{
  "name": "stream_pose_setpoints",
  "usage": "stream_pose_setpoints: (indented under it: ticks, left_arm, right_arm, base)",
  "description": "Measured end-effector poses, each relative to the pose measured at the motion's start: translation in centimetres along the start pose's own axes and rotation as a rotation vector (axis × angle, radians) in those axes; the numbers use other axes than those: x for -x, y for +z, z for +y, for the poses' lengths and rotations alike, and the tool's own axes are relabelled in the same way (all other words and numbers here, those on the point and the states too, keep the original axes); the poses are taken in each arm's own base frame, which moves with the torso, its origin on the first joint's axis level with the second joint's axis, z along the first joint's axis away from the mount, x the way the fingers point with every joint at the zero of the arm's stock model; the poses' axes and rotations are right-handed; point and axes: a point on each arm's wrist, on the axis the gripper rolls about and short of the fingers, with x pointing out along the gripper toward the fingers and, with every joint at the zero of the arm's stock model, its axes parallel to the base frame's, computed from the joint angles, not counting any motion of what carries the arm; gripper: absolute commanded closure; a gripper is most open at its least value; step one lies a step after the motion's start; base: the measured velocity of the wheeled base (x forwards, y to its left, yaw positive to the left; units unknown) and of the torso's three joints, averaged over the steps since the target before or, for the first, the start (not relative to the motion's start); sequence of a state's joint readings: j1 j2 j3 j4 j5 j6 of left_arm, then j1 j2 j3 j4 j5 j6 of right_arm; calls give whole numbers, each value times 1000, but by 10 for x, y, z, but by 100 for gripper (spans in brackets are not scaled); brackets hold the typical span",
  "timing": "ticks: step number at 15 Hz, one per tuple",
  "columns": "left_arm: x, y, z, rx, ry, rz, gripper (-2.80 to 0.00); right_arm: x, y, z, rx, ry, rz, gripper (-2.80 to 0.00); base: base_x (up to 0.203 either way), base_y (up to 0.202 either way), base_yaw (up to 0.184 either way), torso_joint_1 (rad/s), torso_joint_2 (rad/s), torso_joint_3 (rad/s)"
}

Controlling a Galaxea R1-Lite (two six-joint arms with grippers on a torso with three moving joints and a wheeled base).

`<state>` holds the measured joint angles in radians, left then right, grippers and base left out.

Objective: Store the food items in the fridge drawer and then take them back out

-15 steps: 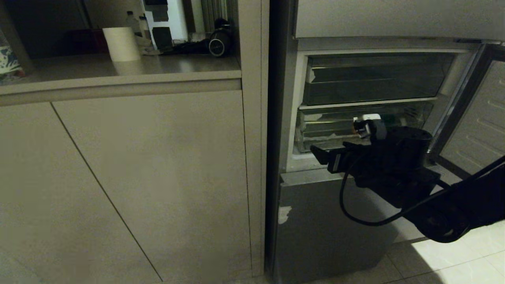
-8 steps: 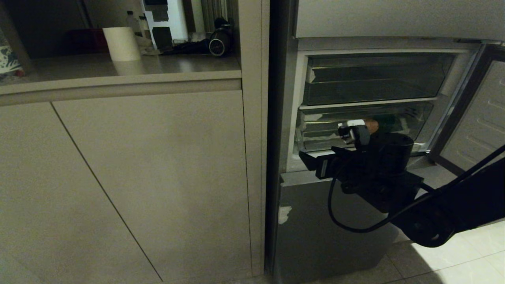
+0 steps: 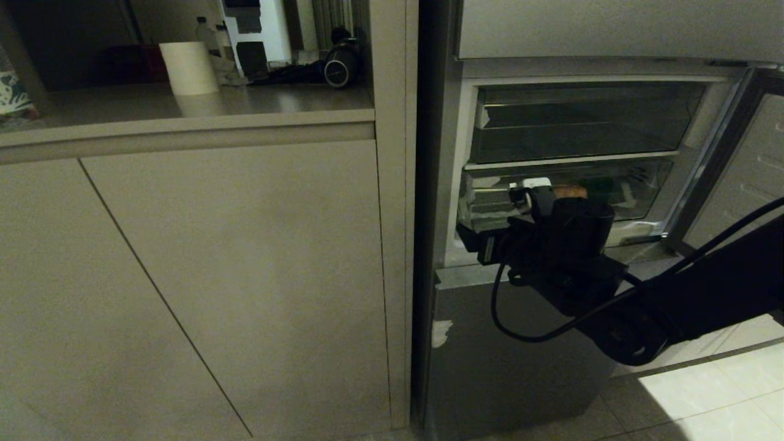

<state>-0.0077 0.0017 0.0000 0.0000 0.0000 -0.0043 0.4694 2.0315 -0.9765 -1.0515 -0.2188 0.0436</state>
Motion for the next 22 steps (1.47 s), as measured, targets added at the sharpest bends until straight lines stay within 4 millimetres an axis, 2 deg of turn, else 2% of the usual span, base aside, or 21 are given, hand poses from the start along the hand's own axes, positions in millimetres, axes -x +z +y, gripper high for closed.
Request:
stream_pose_setpoints:
  ticks: [10,22]
  left_arm:
    - [0,0,0,0,0,0,0]
    - [0,0,0,0,0,0,0]
  right_arm:
    - [-13,8,-20,3,-61,-39,-280]
    - [-43,1,-22,-1,-34,-69,-280]
  base:
    - [0,0,0,0,0,0]
    - [0,0,0,0,0,0]
